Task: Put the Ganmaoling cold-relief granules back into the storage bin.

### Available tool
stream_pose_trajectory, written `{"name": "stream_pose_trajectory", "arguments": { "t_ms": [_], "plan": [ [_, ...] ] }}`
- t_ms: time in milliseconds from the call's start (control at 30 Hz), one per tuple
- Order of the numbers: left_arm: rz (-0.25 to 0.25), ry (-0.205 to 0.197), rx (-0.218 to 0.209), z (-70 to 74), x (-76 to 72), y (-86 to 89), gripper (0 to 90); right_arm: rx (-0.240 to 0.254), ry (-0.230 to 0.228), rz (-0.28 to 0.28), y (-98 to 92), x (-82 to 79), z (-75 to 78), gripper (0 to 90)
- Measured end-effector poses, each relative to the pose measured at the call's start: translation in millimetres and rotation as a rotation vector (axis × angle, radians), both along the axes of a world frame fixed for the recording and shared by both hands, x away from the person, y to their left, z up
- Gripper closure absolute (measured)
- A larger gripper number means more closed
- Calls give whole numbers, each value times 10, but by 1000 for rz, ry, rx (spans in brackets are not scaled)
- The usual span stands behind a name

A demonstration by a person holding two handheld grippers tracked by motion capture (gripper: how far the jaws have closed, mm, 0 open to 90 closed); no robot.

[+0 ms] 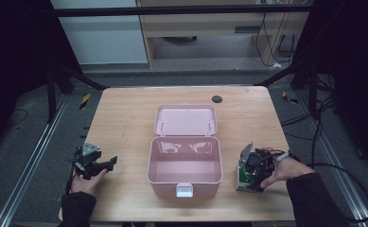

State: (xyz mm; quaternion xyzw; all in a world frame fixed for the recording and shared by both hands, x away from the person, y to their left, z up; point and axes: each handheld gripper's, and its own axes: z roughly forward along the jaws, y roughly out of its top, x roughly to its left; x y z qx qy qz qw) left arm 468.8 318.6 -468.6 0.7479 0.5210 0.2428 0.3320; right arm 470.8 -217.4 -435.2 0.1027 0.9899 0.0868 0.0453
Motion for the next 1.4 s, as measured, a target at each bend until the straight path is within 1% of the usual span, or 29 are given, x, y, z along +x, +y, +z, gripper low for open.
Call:
{"name": "stream_pose_trajectory", "arguments": {
  "t_ms": [167, 233, 333, 367, 433, 533, 667, 700, 733, 800, 833, 867, 1067, 1267, 1300, 1333, 1400],
  "plan": [
    [0, 1, 1, 0, 0, 1, 294, -5, 5, -2, 2, 14, 9, 157],
    [-1, 3, 3, 0, 0, 3, 294, -19, 17, -8, 12, 14, 22, 162],
    [0, 2, 3, 2, 0, 5, 294, -42, 15, 6, 17, 15, 36, 167],
    [0, 2, 3, 2, 0, 5, 294, -53, 23, -2, 17, 14, 51, 168],
    [0, 1, 2, 4, -1, 5, 294, -57, 21, -4, 1, 13, 83, 170],
    [0, 2, 2, 4, 0, 4, 294, -46, 37, -12, -19, -7, 175, 170],
    [-1, 2, 3, 5, -1, 2, 294, -34, 26, -20, -33, -34, 298, 170],
    [-1, 2, 3, 5, -1, 2, 294, -34, 26, -20, -33, -34, 298, 170],
    [-1, 2, 2, 6, -2, 2, 295, -22, 25, -23, -39, -50, 377, 170],
    [-1, 2, 3, 6, -1, 1, 294, -15, 24, -26, -41, -62, 435, 170],
    [-1, 3, 3, 5, -1, -1, 295, -16, 22, -19, -41, -63, 467, 170],
    [0, 3, 1, 4, -1, -3, 295, -13, 25, -28, -38, -73, 504, 170],
    [-2, 6, 4, 3, 0, -4, 295, 5, 31, -38, -22, -80, 646, 170],
    [-5, 7, 6, -1, 2, -9, 295, 17, 18, -45, -1, -80, 762, 170],
    [-5, 7, 6, -1, 2, -9, 295, 17, 18, -45, -1, -80, 762, 170],
    [-6, 8, 6, -2, 3, -9, 295, 20, 16, -46, 6, -81, 806, 170],
    [-6, 9, 6, -3, 3, -11, 295, 20, 14, -49, 13, -81, 846, 170]
  ]
}}
